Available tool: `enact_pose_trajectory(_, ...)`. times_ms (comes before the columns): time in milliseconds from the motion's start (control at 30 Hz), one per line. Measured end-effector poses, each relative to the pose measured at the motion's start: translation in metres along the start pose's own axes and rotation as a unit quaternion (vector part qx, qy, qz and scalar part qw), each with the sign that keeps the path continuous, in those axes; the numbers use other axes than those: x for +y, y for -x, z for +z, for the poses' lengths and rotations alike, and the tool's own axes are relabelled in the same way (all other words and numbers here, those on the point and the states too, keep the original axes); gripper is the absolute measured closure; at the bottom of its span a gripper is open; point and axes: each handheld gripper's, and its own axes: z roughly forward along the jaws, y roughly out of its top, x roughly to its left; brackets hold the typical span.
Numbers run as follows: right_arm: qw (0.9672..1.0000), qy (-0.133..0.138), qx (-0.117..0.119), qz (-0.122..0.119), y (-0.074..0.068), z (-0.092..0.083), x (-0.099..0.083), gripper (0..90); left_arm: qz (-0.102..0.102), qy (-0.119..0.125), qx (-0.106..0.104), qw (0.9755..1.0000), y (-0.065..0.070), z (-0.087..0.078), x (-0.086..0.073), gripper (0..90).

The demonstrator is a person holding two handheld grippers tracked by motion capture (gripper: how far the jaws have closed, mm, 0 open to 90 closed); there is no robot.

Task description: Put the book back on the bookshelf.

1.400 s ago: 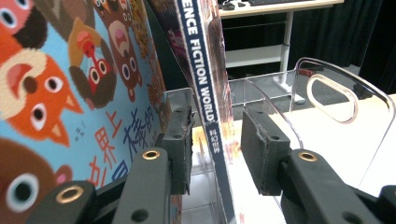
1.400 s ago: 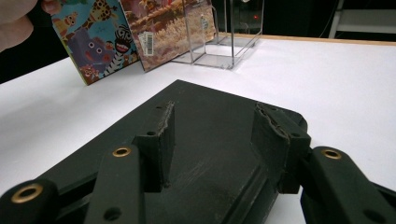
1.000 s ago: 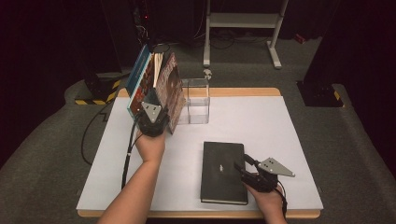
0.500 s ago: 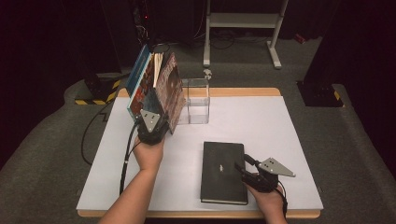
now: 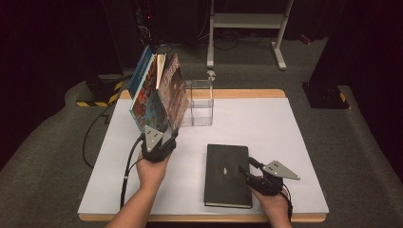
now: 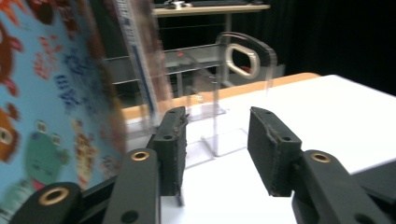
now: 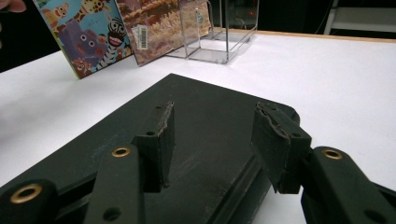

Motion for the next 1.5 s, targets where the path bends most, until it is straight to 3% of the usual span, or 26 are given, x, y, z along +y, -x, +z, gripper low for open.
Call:
enact_pose_trajectory(167,0.9999,-0.004,-0.007,-0.007,0.001,0.000,-0.001,48.0,-0.018,-0.011,-0.032,0.9993,0.003,-0.011,-0.008,55.4)
enact_pose_trajectory(400,0.9998,-0.009,-0.014,-0.012,0.002,0.000,-0.002,47.4,-0.016,-0.017,-0.055,0.9982,0.002,-0.028,-0.025,57.0)
enact_pose_trajectory(667,0.9995,-0.015,-0.022,-0.016,0.002,0.001,-0.004,46.6,0.000,-0.044,-0.071,0.9965,0.000,-0.038,-0.039,54.8)
enact_pose_trajectory(867,0.9990,-0.024,-0.031,-0.022,0.001,0.002,-0.005,44.4,0.008,-0.056,-0.093,0.9941,0.001,-0.044,-0.049,53.7)
enact_pose_trajectory(1033,0.9983,-0.037,-0.040,-0.023,0.000,-0.001,-0.004,41.2,0.011,-0.079,-0.102,0.9916,-0.002,-0.046,-0.057,50.2)
enact_pose_trajectory(1267,0.9974,-0.062,-0.037,0.002,-0.003,-0.016,-0.013,37.8,0.006,-0.099,-0.118,0.9881,-0.003,-0.049,-0.064,39.7)
enact_pose_trajectory(1400,0.9956,-0.087,-0.034,0.004,-0.009,-0.016,-0.020,35.0,-0.007,-0.109,-0.131,0.9853,-0.006,-0.053,-0.065,35.6)
enact_pose_trajectory(1500,0.9952,-0.093,-0.025,0.019,-0.011,-0.014,-0.020,34.0,-0.004,-0.113,-0.132,0.9849,-0.005,-0.054,-0.066,29.8)
